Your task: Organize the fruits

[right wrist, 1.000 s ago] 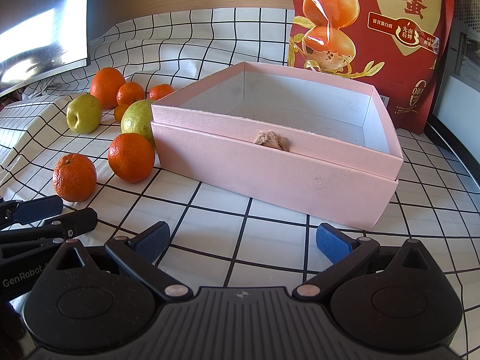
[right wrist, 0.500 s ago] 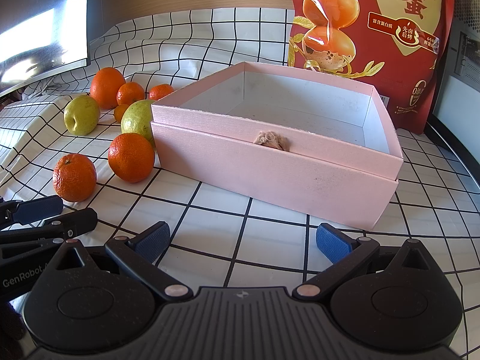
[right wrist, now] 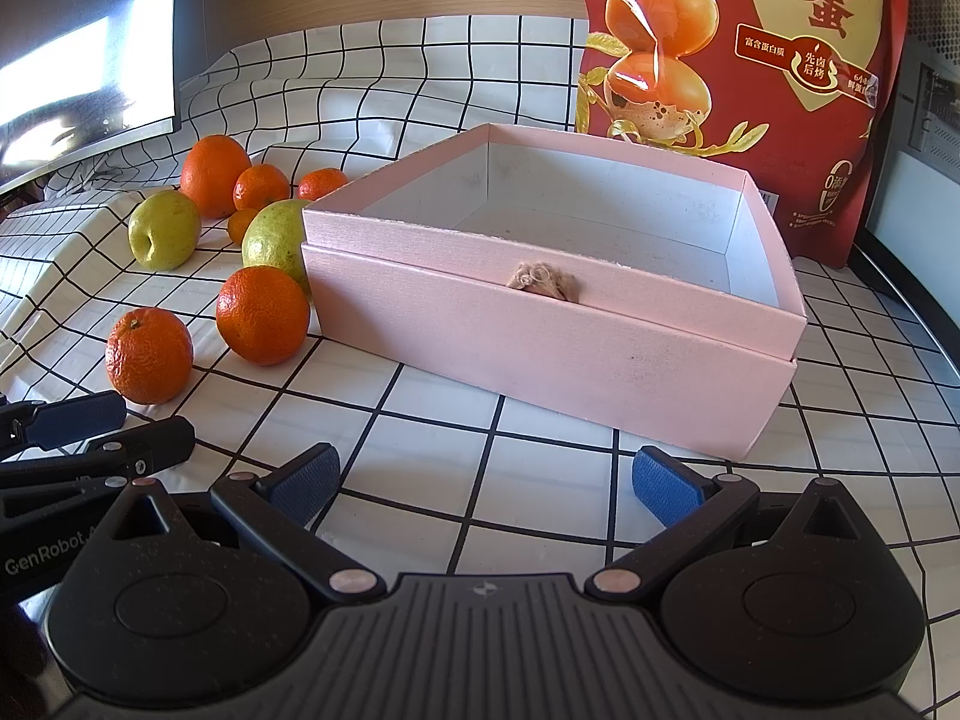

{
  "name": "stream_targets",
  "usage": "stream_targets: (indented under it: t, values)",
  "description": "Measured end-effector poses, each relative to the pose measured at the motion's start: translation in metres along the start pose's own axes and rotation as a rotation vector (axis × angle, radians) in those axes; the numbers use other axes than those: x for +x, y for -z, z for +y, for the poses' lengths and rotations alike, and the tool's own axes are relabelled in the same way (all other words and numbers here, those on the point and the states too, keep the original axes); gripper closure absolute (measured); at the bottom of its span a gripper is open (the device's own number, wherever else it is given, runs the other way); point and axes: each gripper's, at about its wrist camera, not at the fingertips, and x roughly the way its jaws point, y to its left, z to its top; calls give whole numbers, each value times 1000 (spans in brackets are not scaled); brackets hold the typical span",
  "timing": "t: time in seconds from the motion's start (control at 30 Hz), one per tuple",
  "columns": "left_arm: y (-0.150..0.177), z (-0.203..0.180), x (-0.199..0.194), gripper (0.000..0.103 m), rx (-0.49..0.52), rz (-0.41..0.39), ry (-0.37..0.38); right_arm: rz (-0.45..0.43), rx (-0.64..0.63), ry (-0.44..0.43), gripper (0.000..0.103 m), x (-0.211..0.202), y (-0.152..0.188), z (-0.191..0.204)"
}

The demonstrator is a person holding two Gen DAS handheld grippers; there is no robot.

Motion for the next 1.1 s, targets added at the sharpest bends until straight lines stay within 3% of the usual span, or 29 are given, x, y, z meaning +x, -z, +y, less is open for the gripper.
stream_targets:
  t: [0.13,0.27,0.4,0.53,0.63,0.73,0.8,0.83,1.0,1.1]
  values:
    - [-4,7,0,53,36,27,45,19,13,3,0,-3,0,1]
    - [-28,41,-1,55,5,148,193,111,13,3,0,-2,-9,2]
    - [-67,87,-11,55,40,117,287,257,61,46,0,5,-25,3]
    - [-97,138,-4,57,-82,117,272,307,148,121,0,10,-31,8]
    - [-101,165,13,57,-172,127,227,319,210,175,0,13,-33,13]
    - [-104,179,26,57,-179,161,187,328,213,185,1,15,-35,19]
    - [-106,183,27,57,-131,144,220,350,227,181,14,12,-41,23]
    - [-107,185,29,57,-114,149,243,341,218,177,19,8,-45,28]
    - [-108,183,33,60,-140,213,311,190,44,135,18,-30,-59,70]
    - [-104,154,22,60,-20,213,440,120,-12,139,18,-45,-65,90]
